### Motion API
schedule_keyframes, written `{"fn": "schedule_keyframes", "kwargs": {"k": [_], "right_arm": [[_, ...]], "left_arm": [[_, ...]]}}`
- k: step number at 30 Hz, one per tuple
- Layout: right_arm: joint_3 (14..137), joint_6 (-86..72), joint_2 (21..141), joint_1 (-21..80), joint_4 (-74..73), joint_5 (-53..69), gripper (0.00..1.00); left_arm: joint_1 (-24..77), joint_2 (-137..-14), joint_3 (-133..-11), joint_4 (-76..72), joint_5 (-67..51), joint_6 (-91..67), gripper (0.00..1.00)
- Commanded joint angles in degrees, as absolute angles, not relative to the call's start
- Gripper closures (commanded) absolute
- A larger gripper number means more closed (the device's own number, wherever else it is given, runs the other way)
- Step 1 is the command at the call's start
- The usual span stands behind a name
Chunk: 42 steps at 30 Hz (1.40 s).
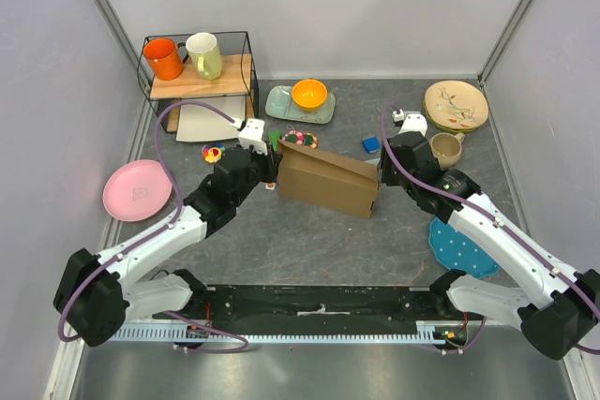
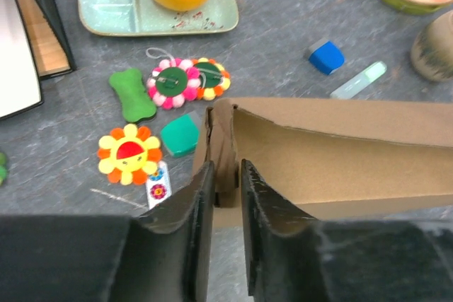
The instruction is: Fold the paper box
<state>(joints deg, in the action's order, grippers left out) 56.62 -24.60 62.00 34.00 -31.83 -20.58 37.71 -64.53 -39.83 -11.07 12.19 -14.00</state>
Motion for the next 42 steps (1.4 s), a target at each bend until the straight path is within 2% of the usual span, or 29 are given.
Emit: {"fn": "schedule_keyframes", "kwargs": {"k": [1, 3, 8, 18, 26, 30, 42], "right_arm": [[56.16, -24.26, 62.05, 34.1, -32.43, -20.66, 0.61], [56.07, -24.35, 61.96, 34.1, -32.43, -20.74, 0.61], [55.81, -24.34, 61.7, 34.1, -32.43, -20.83, 0.61], [55.81, -24.26, 61.61, 34.1, -32.43, -20.83, 0.61], [55.63, -24.35, 61.61, 34.01, -32.43, -20.74, 0.6], [55.81, -24.35, 61.79, 34.1, -32.34, -20.57, 0.6], [55.72, -24.26, 61.44, 34.1, -32.34, -20.22, 0.6]], "left_arm": [[37.53, -64.34, -43.93, -2.82, 14.94, -12.83, 0.65], [37.53, -64.25, -45.17, -2.11, 13.89, -12.92, 0.57], [37.53, -64.07, -47.11, -0.7, 11.95, -12.31, 0.55], [37.44, -64.34, -46.32, -0.97, 13.27, -9.76, 0.78], [37.44, -64.51, -46.49, -0.61, 15.12, -8.26, 0.88], [37.44, -64.6, -46.41, -0.7, 14.85, -7.56, 0.98], [37.44, -66.62, -40.79, -1.14, 14.59, -11.33, 0.98]]}}
